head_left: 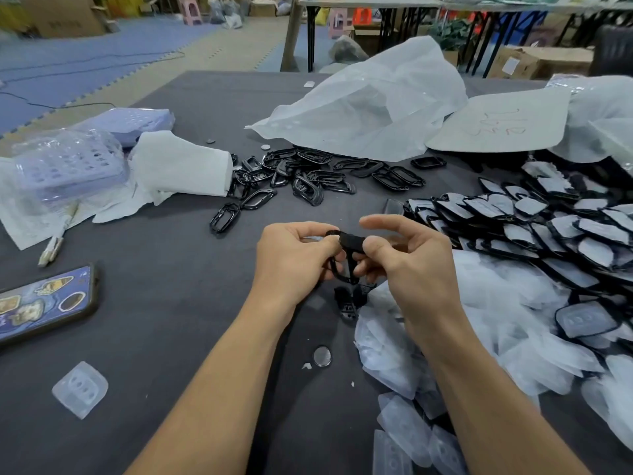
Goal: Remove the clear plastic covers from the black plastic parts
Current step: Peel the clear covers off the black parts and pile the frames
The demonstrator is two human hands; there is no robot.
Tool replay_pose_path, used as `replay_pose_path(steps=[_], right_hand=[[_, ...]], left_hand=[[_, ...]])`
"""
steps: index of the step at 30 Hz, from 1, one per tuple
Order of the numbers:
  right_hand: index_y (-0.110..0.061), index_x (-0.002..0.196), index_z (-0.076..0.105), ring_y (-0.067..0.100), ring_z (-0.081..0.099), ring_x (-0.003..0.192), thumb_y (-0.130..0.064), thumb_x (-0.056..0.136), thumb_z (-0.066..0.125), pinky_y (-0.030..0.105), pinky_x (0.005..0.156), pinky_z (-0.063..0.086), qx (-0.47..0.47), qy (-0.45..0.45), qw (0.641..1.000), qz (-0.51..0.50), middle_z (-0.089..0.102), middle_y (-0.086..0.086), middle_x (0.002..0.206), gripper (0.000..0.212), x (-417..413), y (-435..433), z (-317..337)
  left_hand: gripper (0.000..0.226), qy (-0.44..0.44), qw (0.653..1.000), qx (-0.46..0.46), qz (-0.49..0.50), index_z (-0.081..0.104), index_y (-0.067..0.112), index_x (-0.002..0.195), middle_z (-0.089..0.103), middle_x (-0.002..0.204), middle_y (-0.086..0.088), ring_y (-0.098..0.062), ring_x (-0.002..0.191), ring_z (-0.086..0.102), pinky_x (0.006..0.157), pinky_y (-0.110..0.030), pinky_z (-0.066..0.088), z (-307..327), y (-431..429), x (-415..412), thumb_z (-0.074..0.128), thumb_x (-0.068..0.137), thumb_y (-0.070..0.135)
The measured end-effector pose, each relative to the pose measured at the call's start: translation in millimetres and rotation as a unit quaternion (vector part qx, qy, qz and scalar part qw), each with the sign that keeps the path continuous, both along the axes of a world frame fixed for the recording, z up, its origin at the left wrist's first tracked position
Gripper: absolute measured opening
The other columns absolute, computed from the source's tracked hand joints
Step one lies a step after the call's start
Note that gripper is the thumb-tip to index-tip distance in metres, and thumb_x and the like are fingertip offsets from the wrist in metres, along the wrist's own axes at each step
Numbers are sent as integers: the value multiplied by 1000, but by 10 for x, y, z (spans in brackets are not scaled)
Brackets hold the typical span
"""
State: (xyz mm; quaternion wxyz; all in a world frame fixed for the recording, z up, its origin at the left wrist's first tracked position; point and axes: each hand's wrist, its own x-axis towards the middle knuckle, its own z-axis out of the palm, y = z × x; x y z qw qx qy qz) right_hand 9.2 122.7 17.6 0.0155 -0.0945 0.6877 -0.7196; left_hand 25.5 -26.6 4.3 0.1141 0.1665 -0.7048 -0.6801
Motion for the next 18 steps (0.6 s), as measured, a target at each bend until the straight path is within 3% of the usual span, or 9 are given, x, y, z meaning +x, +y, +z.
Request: replay_pose_path(steps=[7,12,15,18], right_hand=[[-16,83,76,14,67,55,0,94,66,26,52,53,37,14,999,-26,74,6,68,21,11,-63,-51],[-27,77,80,7,70,64,-10,84,81,16,62,52,94,58,989,-97,75,-10,69,19,0,-37,-75],[-34,75,79,10,63,59,-20,79,86,20,57,49,159,112,968,-158,70,-13,64,15,-17,-13,-105],[-30,79,80,10,62,61,-22,78,87,29,61,52,224,186,943,-163,69,-14,65,11,24,-33,-103]], left_hand=[[6,-3,1000,0,-11,83,20,84,75,67,-12,-21,55,66,49,-23,48,-17,20,-12,80,79,17],[12,-13,1000,5,-2,82,16,84,75,67,-13,-21,54,67,50,-24,48,-35,43,-64,73,78,10],[13,-9,1000,22,7,81,11,89,75,68,-12,-20,55,69,49,-22,49,-26,39,-68,71,86,2],[13,-2,995,101,-2,79,6,94,76,72,-13,-21,58,71,52,-23,54,33,64,-29,69,91,-2]])
